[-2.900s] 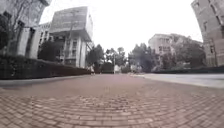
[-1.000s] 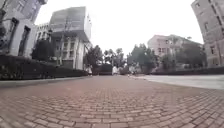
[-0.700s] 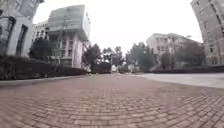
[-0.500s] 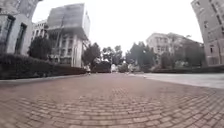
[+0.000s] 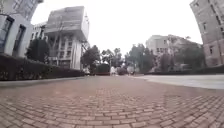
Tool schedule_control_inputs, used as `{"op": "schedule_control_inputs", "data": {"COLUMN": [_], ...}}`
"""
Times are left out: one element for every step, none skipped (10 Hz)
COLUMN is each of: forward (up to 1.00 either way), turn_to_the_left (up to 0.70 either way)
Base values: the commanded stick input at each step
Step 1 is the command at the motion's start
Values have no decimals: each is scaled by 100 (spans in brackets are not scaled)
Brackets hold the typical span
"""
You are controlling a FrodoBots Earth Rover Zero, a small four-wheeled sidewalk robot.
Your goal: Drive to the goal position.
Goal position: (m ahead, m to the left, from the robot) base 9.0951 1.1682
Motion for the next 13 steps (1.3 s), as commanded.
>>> {"op": "schedule_control_inputs", "data": {"forward": [70, 70, 70, 70, 70, 70, 70, 70, 70, 70, 70, 70, 70], "turn_to_the_left": [0, 0, 8, 14, 14, 14, 14, 14, 14, 14, 10, 0, 0]}}
